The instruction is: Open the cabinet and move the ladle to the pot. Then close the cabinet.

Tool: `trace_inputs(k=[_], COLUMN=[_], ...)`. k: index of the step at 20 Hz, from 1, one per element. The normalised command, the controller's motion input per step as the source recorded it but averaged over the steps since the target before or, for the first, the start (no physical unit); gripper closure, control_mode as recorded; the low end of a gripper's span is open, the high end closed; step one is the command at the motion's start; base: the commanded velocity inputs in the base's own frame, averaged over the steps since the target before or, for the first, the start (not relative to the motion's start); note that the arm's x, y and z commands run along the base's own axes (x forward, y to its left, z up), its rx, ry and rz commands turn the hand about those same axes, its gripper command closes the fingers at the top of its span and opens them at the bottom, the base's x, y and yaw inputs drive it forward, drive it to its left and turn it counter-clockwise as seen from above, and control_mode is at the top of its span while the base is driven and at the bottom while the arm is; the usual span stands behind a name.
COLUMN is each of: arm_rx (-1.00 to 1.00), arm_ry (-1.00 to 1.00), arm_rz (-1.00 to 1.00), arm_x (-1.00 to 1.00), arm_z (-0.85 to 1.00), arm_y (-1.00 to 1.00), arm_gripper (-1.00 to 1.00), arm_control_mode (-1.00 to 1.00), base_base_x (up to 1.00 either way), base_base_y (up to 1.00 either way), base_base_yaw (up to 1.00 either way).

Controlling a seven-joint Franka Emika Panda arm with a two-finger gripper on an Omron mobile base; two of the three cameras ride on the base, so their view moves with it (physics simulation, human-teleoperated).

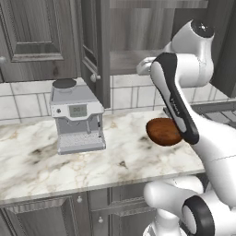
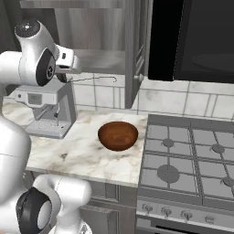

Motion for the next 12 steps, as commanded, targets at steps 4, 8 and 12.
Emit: trace_inputs(k=[4, 8, 12], arm_rx=[0.0, 0.0, 0.0], arm_ry=[0.11, 0.02, 0.0], arm_rz=[-0.01, 0.0, 0.0], arm_x=[0.0, 0.0, 0.0], arm_z=[-0.09, 0.0, 0.0], arm_y=[-0.35, -0.07, 0.0], arm_gripper=[1.0, 1.0, 1.0], arm_control_mode=[-1.0, 1.0, 1.0], base_base_x=[0.0, -0.37, -1.0], base_base_y=[0.0, -0.05, 0.0], base_base_yaw=[0.0, -0.01, -0.05])
